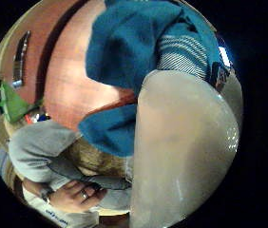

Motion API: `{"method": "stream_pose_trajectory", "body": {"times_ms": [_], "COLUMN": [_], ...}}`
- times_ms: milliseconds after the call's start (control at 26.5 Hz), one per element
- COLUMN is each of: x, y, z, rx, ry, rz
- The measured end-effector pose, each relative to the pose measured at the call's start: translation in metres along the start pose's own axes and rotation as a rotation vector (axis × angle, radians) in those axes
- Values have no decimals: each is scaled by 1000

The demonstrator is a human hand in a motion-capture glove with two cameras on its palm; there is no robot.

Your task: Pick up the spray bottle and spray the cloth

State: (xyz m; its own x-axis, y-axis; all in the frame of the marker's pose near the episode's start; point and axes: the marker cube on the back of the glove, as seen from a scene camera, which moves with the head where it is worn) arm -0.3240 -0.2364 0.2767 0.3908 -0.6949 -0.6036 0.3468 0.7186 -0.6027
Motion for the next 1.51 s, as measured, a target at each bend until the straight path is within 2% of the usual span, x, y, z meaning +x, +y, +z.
{"method": "stream_pose_trajectory", "body": {"times_ms": [151, 340, 453, 718, 983, 1209, 1512], "x": [27, 55, 71, 82, 72, 35, -19], "y": [14, 26, 37, 69, 88, 82, 38], "z": [-32, -86, -115, -157, -170, -175, -155], "rx": [95, 252, 362, 643, 924, 1071, 1054], "ry": [-87, -335, -490, -893, -1338, -1426, -1463], "rz": [-68, 156, 189, 156, 65, 8, -17]}}
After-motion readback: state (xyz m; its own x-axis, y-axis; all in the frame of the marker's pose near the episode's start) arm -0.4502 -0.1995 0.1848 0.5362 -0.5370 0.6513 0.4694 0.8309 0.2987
